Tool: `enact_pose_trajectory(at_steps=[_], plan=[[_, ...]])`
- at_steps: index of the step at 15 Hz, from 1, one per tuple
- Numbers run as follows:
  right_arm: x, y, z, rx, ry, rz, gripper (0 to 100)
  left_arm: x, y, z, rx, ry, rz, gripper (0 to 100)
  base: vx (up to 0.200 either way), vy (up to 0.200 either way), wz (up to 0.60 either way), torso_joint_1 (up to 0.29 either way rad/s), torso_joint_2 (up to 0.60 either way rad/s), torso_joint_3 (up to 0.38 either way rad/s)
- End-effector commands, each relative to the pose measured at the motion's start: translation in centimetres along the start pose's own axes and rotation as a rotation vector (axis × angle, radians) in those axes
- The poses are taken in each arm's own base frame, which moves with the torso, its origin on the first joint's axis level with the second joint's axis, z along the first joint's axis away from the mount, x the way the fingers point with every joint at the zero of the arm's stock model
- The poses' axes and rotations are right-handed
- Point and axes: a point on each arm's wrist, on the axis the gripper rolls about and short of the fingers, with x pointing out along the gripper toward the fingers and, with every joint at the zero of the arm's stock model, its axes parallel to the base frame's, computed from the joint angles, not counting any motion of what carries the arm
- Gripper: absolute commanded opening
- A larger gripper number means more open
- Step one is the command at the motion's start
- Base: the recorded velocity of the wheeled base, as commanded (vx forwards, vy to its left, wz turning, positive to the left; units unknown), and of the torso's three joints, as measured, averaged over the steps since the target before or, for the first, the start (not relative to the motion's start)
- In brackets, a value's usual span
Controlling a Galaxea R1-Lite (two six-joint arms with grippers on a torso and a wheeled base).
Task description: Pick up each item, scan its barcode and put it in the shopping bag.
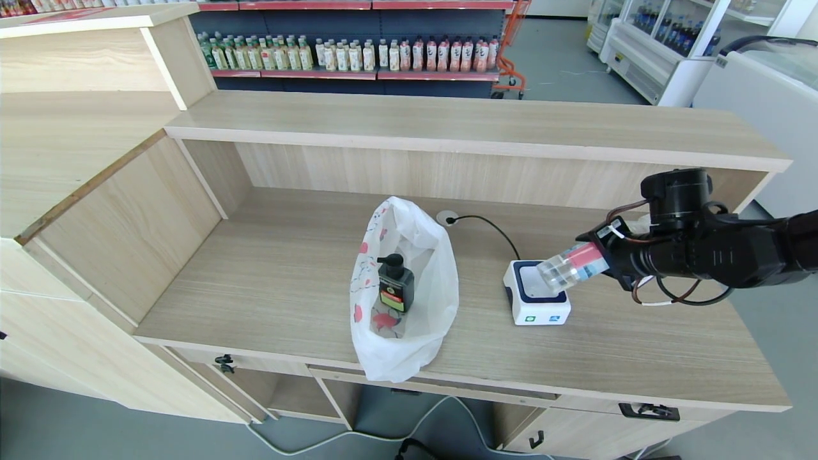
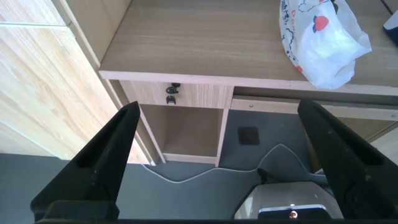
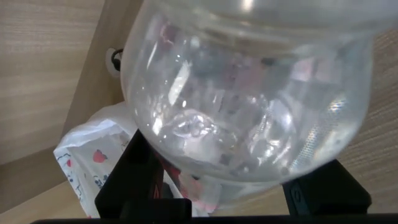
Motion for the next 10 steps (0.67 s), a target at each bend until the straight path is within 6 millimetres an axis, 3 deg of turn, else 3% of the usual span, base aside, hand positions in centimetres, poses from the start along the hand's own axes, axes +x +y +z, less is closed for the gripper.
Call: enact_pose_trajectory(at_steps=[1, 10], plan=[[0.1, 0.1, -0.1, -0.002, 0.004, 0.002, 0, 0.0, 0.0, 0.0, 0.0, 0.0, 0.0, 100, 0.0, 0.0, 0.0, 0.0, 0.0, 0.0], [1.2, 0.6, -2.2, -0.024, 0.035, 0.029, 0, 0.0, 0.0, 0.0, 0.0, 0.0, 0.0, 100, 0.0, 0.0, 0.0, 0.0, 0.0, 0.0]])
